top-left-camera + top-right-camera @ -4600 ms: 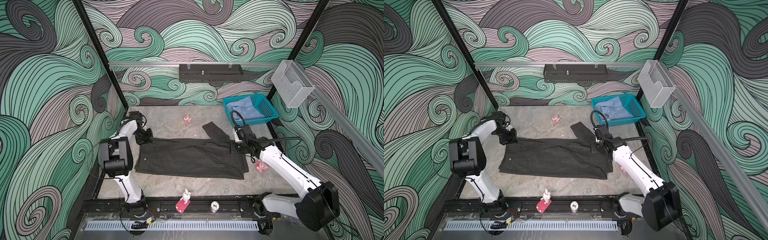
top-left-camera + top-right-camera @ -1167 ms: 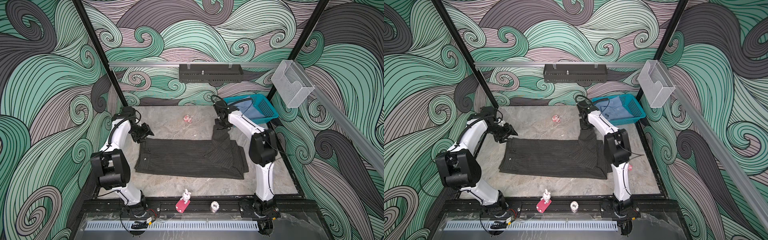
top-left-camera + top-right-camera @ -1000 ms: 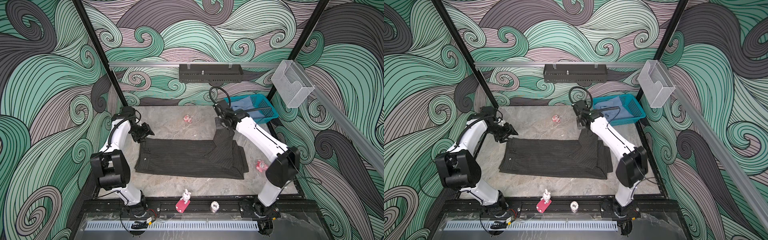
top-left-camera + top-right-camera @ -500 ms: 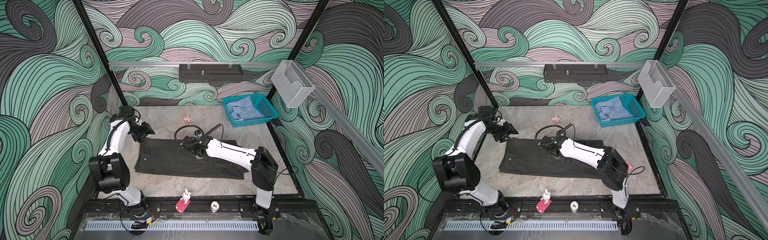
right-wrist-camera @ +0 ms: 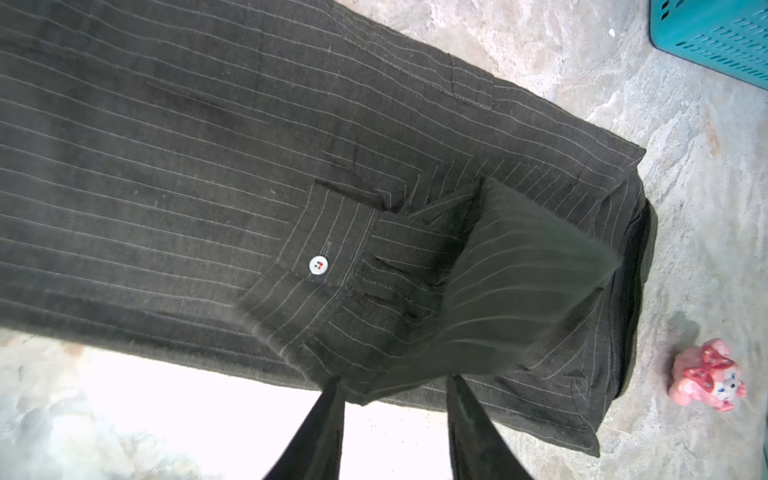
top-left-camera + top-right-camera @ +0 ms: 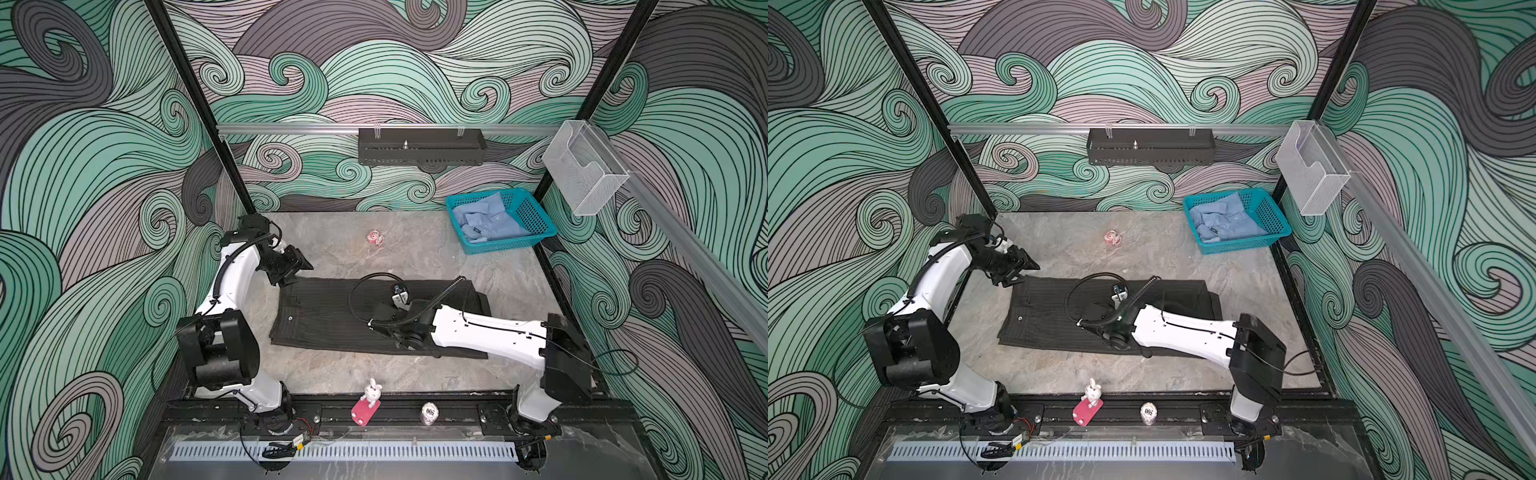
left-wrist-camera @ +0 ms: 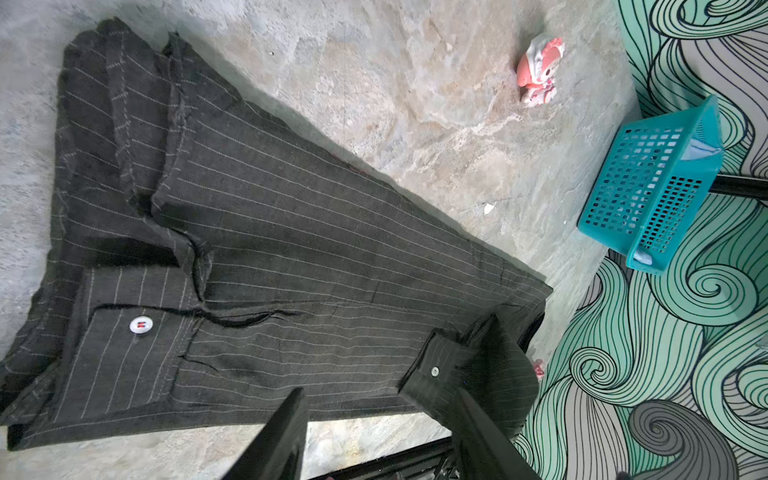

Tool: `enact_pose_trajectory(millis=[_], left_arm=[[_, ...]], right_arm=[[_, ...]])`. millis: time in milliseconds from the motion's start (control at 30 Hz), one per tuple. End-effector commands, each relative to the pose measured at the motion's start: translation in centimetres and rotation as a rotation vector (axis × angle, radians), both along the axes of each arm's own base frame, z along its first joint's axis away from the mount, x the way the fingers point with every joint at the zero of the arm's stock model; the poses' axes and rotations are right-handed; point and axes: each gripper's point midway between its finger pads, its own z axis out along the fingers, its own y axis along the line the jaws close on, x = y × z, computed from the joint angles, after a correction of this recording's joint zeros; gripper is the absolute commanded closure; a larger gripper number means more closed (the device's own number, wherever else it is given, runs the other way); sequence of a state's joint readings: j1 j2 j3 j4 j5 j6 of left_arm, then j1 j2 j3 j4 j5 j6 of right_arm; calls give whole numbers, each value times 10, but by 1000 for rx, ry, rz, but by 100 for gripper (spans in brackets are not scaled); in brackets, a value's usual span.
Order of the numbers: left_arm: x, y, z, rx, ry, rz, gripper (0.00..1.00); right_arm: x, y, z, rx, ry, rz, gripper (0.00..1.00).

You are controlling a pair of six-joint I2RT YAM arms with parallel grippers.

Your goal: Fold and stack the long sleeve shirts

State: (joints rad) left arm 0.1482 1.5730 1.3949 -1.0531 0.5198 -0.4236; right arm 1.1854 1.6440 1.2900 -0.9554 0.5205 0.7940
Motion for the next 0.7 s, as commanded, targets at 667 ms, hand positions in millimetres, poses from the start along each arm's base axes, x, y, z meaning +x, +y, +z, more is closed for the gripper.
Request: enact_pose_trajectory(millis=[667], left_arm=[[-71,-224,-111,-73,212,-460,36]], right_arm=[[44,-146,31,276,-30,-343,41]])
